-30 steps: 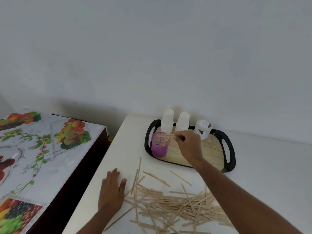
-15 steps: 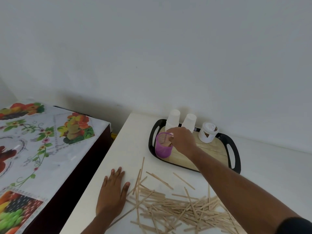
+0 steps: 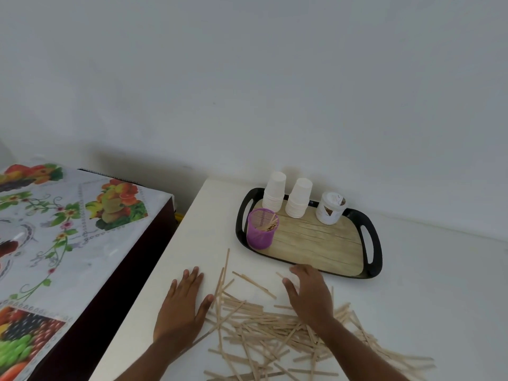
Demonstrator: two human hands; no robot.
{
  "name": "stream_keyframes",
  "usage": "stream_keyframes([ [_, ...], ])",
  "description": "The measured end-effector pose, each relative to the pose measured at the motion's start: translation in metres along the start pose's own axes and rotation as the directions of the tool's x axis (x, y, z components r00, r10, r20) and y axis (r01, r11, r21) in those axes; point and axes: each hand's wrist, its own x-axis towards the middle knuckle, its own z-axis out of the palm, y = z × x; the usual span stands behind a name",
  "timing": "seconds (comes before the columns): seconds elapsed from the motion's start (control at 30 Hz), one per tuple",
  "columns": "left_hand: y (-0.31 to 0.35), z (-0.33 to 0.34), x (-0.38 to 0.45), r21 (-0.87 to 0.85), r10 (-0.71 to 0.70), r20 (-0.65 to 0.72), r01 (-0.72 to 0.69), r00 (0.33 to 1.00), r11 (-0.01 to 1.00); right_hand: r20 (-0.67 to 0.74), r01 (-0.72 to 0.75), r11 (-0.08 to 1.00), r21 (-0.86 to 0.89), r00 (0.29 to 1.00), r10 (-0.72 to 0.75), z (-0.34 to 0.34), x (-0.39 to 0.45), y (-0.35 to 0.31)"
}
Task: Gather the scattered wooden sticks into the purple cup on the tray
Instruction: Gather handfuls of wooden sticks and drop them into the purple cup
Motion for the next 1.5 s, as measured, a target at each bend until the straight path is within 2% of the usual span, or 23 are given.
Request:
stream_keyframes([
  [0.1, 0.001, 0.002, -0.003, -0.026, 0.047, 0.025, -0.047, 0.999, 0.999, 0.225, -0.031, 0.999, -0.032, 0.974, 0.037, 0.015, -0.013, 0.005],
  [0.2, 0.010, 0.006, -0.007, -0.033, 0.072, 0.058, -0.071, 0.996, 0.997, 0.333, 0.043, 0.999, 0.003, 0.942, -0.041, 0.027, -0.027, -0.004],
  [0.3, 0.024, 0.010, -0.014, -0.033, 0.111, 0.076, -0.109, 0.991, 0.993, 0.351, 0.145, 0.987, 0.063, 0.923, -0.158, 0.035, -0.035, -0.017],
  [0.4, 0.033, 0.012, -0.020, -0.032, 0.172, 0.109, -0.169, 0.979, 0.985, 0.396, 0.265, 0.957, 0.120, 0.871, -0.291, 0.036, -0.033, -0.032],
  [0.57, 0.032, 0.004, -0.023, -0.197, 0.207, 0.096, -0.185, 0.974, 0.963, 0.177, 0.380, 0.916, 0.128, 0.900, -0.398, 0.027, 0.002, -0.063],
  [0.67, 0.028, -0.002, -0.033, -0.249, 0.179, 0.082, -0.154, 0.980, 0.956, 0.282, 0.497, 0.864, 0.075, 0.821, -0.497, 0.037, 0.022, -0.090],
  [0.73, 0.022, -0.005, -0.045, -0.227, 0.166, 0.076, -0.145, 0.983, 0.963, 0.373, 0.485, 0.873, 0.053, 0.801, -0.468, 0.049, 0.029, -0.104],
  [0.8, 0.016, -0.007, -0.060, -0.185, 0.164, 0.067, -0.149, 0.984, 0.971, 0.413, 0.366, 0.929, 0.052, 0.839, -0.353, 0.062, 0.030, -0.112],
  [0.87, 0.010, -0.010, -0.073, -0.128, 0.155, 0.071, -0.145, 0.985, 0.981, 0.434, 0.332, 0.942, 0.038, 0.844, -0.315, 0.072, 0.025, -0.112],
  [1.03, 0.006, -0.016, -0.086, -0.046, 0.185, 0.121, -0.181, 0.975, 0.982, 0.390, 0.446, 0.872, 0.199, 0.780, -0.488, 0.073, -0.008, -0.092],
  [1.17, 0.009, -0.016, -0.084, -0.038, 0.200, 0.143, -0.197, 0.969, 0.980, 0.485, 0.470, 0.853, 0.227, 0.705, -0.518, 0.044, -0.029, -0.072],
  [1.23, 0.008, -0.017, -0.083, -0.032, 0.207, 0.159, -0.205, 0.965, 0.978, 0.440, 0.440, 0.861, 0.255, 0.740, -0.509, 0.025, -0.037, -0.064],
  [1.33, 0.010, -0.020, -0.083, -0.002, 0.244, 0.180, -0.247, 0.953, 0.969, 0.245, 0.270, 0.935, 0.228, 0.914, -0.324, 0.005, -0.040, -0.042],
  [1.37, 0.011, -0.020, -0.082, -0.001, 0.261, 0.188, -0.266, 0.947, 0.964, 0.193, 0.219, 0.957, 0.192, 0.947, -0.255, 0.004, -0.039, -0.030],
  [1.43, 0.016, -0.019, -0.082, -0.031, 0.300, 0.206, -0.300, 0.931, 0.954, 0.230, 0.132, 0.985, 0.113, 0.961, -0.156, 0.003, -0.039, -0.014],
  [1.5, 0.024, -0.016, -0.082, -0.070, 0.343, 0.224, -0.336, 0.912, 0.939, 0.372, 0.145, 0.989, 0.039, 0.916, -0.150, 0.008, -0.046, -0.008],
])
